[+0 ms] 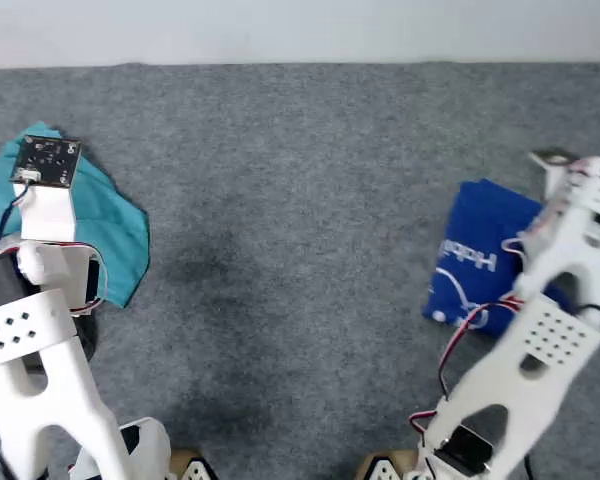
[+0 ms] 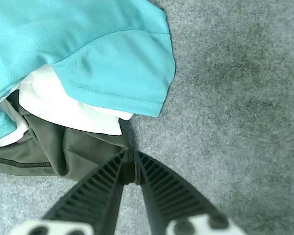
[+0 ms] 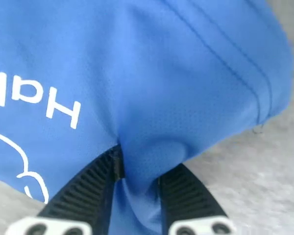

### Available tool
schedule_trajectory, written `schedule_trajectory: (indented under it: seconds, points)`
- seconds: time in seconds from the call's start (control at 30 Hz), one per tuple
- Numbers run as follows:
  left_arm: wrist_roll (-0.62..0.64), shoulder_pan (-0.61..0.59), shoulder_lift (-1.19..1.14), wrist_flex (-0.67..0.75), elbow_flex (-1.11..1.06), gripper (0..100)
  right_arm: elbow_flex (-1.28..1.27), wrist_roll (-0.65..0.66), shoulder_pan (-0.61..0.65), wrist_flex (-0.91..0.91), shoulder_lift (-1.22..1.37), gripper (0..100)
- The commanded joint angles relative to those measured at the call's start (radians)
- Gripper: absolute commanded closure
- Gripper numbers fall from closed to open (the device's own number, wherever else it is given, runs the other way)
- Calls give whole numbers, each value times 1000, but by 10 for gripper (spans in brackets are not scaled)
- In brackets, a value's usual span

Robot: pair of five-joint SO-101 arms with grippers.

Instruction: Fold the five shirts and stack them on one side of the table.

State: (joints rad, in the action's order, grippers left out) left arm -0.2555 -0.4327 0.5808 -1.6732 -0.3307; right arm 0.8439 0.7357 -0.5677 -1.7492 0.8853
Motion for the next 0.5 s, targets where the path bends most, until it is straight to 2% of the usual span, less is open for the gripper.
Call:
schedule_trajectory:
  seconds: [0.0, 0.33, 0.47]
  points:
    - [-9, 0, 23, 21, 4, 995, 60, 86, -101, 41, -84, 989]
    - [-8, 0, 23, 14, 4, 995, 135, 137, -196, 128, -76, 973]
    - [-8, 0, 23, 14, 4, 995, 138, 118, -196, 117, -84, 823]
